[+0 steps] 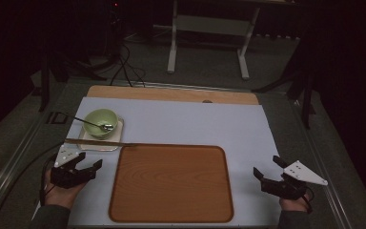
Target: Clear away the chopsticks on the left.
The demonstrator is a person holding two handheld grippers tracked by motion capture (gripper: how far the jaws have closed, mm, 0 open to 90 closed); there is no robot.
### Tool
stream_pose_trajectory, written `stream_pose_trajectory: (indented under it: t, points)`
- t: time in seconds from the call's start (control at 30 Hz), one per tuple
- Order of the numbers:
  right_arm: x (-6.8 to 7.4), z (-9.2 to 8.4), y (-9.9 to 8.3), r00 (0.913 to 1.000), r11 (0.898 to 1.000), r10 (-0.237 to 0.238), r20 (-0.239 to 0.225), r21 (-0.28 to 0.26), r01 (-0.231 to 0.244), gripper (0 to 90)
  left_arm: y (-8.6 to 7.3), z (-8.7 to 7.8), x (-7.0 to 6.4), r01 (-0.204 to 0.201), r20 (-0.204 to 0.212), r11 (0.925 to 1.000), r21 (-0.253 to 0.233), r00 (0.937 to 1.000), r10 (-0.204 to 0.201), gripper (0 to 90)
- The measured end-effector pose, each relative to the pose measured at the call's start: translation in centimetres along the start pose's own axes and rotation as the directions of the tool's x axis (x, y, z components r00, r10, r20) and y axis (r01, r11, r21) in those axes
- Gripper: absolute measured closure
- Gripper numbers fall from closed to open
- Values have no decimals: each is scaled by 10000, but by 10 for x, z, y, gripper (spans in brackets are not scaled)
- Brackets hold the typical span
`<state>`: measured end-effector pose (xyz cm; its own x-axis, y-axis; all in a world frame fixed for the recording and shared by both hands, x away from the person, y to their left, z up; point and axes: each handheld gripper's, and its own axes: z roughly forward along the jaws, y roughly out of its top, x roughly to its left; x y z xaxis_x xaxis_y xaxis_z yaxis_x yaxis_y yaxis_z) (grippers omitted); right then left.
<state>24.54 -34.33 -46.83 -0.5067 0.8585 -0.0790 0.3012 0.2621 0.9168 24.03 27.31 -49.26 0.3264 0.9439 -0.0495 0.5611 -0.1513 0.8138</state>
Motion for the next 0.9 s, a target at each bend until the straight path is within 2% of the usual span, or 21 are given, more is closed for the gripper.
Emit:
stream_pose_trajectory:
  t: [0.17,0.47,0.7,0.9]
  points:
    - [-3,-3,0,9997,9993,241,4,-287,-241,140,0,0,-2,-133,-65,9999,32,9999,133,311]
    - [0,-2,2,10000,9999,26,-11,-163,-27,140,1,-2,3,-92,-55,9999,-128,9999,91,307]
    - [0,-3,1,10000,9999,33,18,-113,-32,140,4,-3,5,49,153,9994,-349,9999,-43,293]
    - [1,-3,0,10000,10000,54,84,-58,-54,140,8,-2,7,-105,158,9995,-309,9998,110,330]
